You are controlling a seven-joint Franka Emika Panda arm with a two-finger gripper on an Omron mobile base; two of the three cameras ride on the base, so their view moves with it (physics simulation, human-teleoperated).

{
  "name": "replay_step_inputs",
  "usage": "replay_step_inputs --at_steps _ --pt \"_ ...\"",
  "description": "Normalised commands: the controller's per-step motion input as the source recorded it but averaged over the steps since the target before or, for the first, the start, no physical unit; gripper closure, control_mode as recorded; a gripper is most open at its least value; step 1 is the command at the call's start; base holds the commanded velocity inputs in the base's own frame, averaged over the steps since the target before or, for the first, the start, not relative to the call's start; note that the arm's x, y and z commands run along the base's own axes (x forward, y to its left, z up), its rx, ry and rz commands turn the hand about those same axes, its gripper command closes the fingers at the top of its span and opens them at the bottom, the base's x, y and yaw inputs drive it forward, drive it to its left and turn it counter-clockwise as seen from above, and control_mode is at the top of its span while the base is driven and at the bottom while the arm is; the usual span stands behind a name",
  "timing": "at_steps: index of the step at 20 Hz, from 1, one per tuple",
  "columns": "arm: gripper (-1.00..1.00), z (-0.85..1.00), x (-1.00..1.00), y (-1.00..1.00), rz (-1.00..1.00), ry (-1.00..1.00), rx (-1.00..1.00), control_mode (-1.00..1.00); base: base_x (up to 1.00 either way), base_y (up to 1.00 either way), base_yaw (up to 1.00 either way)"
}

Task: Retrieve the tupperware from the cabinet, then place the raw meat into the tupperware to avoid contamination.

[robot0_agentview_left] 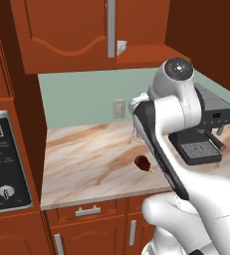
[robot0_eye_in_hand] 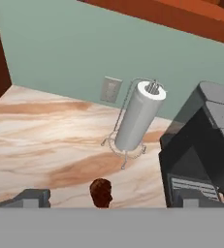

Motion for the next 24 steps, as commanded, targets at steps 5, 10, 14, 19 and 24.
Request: replay_step_inputs --at_steps 5,10,14,19,24 --pt "-1.0 0.02 0.04 0.18 0.08 -0.26 0.16 -1.0 0.0 0.0 0.0" --pt "-1.0 0.18 -0.03 0.12 0.07 -0.26 0.14 -1.0 0.0 0.0 0.0" --pt "-1.0 0.27 -0.08 0.1 0.07 -0.27 0.13 -1.0 0.0 0.0 0.0" --pt "-1.0 0.35 -0.1 0.12 0.05 -0.25 0.12 -1.0 0.0 0.0 0.0" --pt "-1.0 0.33 -0.07 0.13 0.02 -0.21 0.11 -1.0 0.0 0.0 0.0"
